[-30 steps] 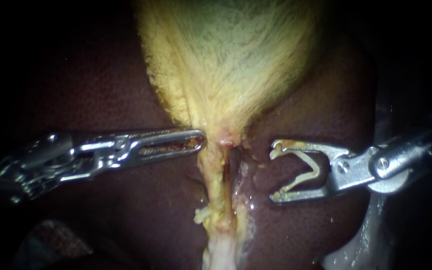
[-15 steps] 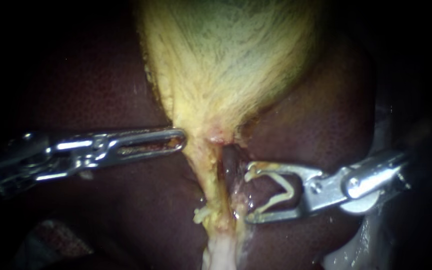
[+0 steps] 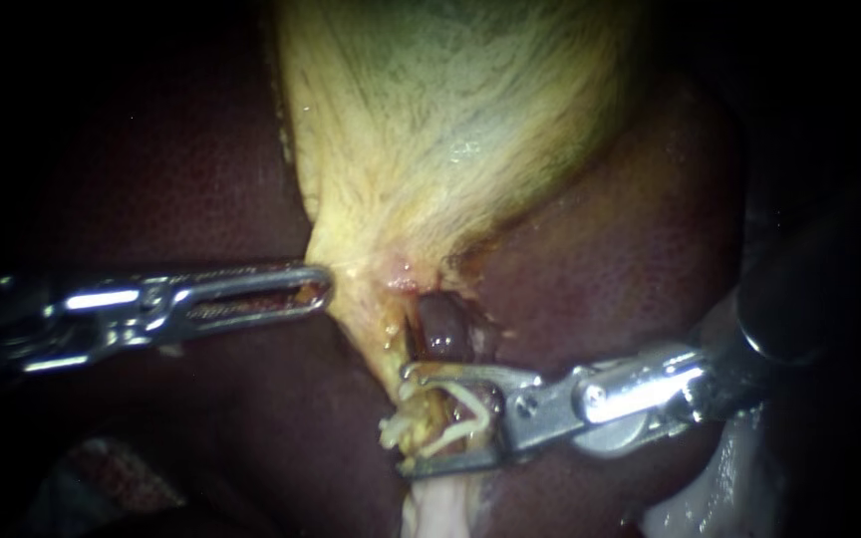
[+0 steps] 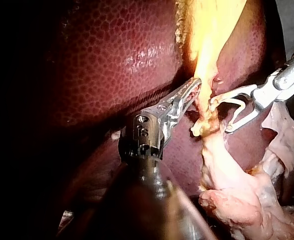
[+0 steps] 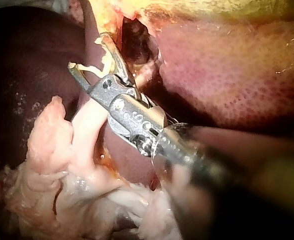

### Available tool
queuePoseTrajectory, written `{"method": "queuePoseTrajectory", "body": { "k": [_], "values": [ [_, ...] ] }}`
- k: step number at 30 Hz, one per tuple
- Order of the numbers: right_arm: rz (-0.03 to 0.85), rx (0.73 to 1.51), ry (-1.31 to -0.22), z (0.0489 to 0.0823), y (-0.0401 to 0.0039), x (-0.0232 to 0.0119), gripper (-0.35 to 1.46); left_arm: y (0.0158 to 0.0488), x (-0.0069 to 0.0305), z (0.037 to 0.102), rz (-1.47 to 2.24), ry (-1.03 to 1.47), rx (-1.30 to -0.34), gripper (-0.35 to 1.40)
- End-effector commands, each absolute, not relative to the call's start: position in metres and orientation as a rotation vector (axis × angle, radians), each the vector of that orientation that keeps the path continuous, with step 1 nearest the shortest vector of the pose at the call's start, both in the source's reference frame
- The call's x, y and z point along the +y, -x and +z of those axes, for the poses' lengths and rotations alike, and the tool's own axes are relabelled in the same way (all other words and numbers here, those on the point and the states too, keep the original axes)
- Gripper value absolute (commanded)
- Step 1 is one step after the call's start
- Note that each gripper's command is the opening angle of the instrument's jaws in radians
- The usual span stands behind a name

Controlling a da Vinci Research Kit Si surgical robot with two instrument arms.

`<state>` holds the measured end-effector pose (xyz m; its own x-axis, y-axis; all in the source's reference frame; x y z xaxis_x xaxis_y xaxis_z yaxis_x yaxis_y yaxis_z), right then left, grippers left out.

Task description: Clipping second clip left tube

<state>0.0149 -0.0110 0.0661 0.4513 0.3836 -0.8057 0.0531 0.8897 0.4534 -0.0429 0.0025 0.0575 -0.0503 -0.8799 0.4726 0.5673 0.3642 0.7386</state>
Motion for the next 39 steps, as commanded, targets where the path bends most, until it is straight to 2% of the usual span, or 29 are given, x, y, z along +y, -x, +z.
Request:
{"method": "queuePoseTrajectory", "body": {
  "k": [1, 12, 22, 32, 39],
  "values": [
    [0.209, 1.08, -0.453, 0.0664, -0.0149, -0.0109, 0.58, 0.0429, 0.0025, 0.0574, -1.219, -0.362, -1.09, -0.35],
    [0.193, 0.981, -0.431, 0.0691, -0.0144, -0.0107, 0.56, 0.0429, 0.0023, 0.0567, -1.222, -0.358, -1.091, -0.35],
    [0.194, 0.957, -0.419, 0.0702, -0.0158, -0.0109, 0.57, 0.0432, 0.002, 0.0555, -1.224, -0.36, -1.097, -0.35],
    [0.18, 0.936, -0.41, 0.0712, -0.0173, -0.0127, 0.57, 0.0437, 0.0021, 0.0554, -1.222, -0.366, -1.102, -0.35],
    [0.173, 0.933, -0.424, 0.0716, -0.0182, -0.0128, 0.52, 0.044, 0.0021, 0.0553, -1.223, -0.366, -1.101, -0.35]
  ]
}}
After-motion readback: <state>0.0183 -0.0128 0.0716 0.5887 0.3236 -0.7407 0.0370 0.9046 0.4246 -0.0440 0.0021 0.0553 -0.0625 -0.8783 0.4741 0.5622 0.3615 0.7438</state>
